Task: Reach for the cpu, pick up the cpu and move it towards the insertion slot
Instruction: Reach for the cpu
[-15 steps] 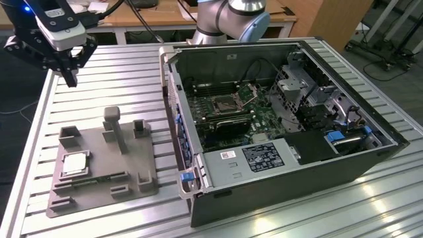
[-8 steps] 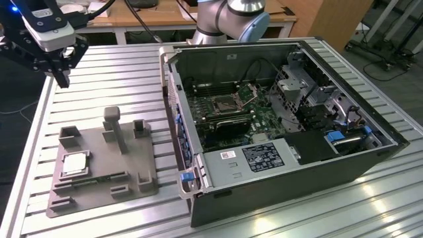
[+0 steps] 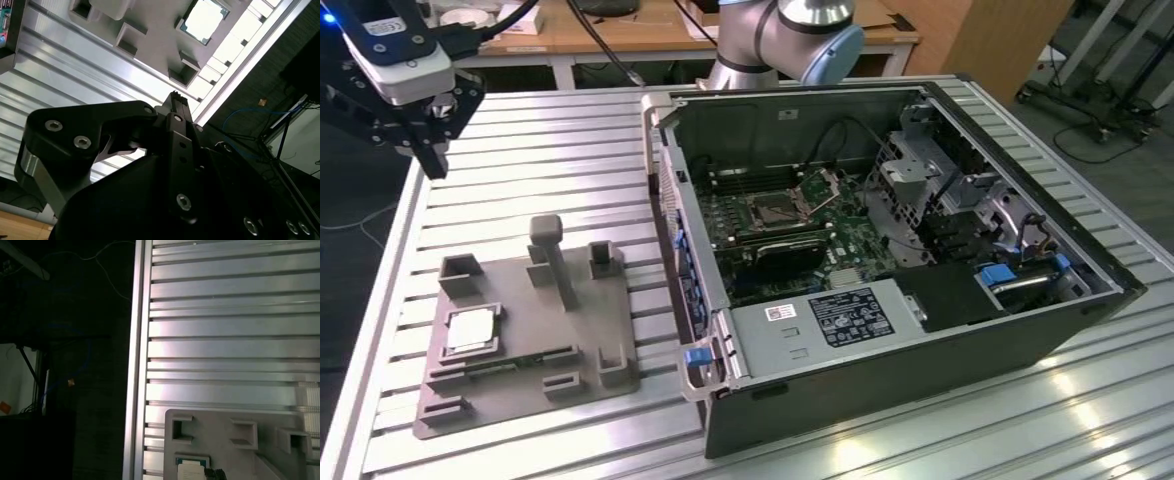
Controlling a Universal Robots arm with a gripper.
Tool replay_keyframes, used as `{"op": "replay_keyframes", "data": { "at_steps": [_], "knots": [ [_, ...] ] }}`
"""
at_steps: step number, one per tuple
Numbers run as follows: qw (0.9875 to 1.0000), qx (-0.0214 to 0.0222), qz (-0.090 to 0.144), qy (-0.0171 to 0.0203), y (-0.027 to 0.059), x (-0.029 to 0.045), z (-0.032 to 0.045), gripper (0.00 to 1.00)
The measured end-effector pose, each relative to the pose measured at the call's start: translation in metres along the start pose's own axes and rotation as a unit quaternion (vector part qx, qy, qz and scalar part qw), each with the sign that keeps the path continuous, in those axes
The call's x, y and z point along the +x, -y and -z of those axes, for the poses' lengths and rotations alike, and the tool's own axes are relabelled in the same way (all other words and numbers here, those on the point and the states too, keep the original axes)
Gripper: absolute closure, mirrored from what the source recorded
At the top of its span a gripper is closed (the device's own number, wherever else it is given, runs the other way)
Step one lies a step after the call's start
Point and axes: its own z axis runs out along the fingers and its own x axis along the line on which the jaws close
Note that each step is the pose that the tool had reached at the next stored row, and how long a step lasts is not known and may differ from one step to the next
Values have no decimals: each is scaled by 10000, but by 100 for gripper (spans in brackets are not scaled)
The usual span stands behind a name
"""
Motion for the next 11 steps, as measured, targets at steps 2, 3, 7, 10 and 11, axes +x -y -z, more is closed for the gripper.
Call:
{"op": "replay_keyframes", "data": {
  "at_steps": [2, 3, 7, 10, 11],
  "knots": [
    [10000, 0, 1, 0, 0, 1, 0, 89],
    [10000, 0, 0, 0, 0, 1, 0, 89],
    [10000, 0, 0, 0, 0, 3, 0, 89],
    [10000, 0, 0, 0, 3, 5, -1, 89],
    [10000, 0, 0, 0, 11, 5, -2, 89]
  ]
}}
